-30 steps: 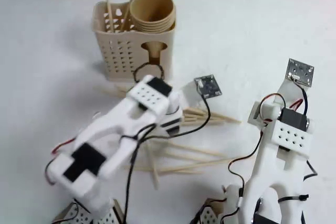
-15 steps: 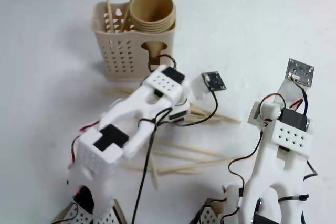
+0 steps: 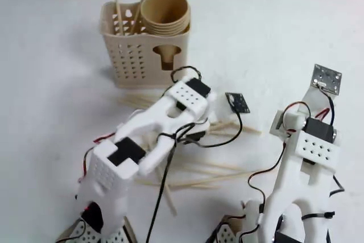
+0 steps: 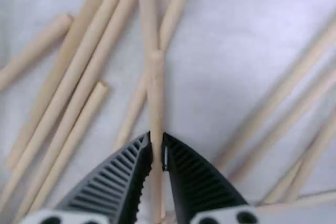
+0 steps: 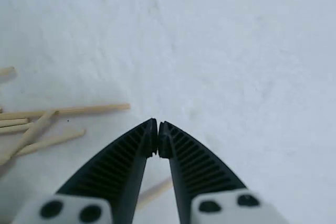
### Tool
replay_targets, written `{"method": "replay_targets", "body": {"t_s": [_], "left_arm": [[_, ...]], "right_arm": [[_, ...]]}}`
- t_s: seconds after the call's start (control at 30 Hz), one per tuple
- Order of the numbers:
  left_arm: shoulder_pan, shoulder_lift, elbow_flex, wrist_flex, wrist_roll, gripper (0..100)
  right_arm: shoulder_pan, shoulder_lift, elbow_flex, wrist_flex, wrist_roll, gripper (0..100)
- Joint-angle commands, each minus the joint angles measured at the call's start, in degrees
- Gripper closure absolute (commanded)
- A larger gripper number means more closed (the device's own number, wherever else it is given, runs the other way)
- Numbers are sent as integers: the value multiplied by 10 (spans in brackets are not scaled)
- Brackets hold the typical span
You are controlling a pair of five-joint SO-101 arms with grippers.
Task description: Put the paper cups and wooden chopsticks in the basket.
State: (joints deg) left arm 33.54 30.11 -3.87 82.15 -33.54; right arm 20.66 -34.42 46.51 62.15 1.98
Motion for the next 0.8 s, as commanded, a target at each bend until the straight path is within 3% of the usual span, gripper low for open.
{"method": "replay_targets", "body": {"t_s": [0.0, 0.27, 0.5, 0.77], "left_arm": [[6, -81, 6, 22, 3, 978], [-4, -230, 39, 51, 31, 978], [-52, -323, 34, 55, 47, 978], [-82, -423, -115, 108, 91, 978]], "right_arm": [[7, -12, -3, -8, -4, 980], [7, -12, -4, -8, -4, 980], [7, -12, -4, -8, -4, 980], [7, -12, -4, -8, -4, 980]]}}
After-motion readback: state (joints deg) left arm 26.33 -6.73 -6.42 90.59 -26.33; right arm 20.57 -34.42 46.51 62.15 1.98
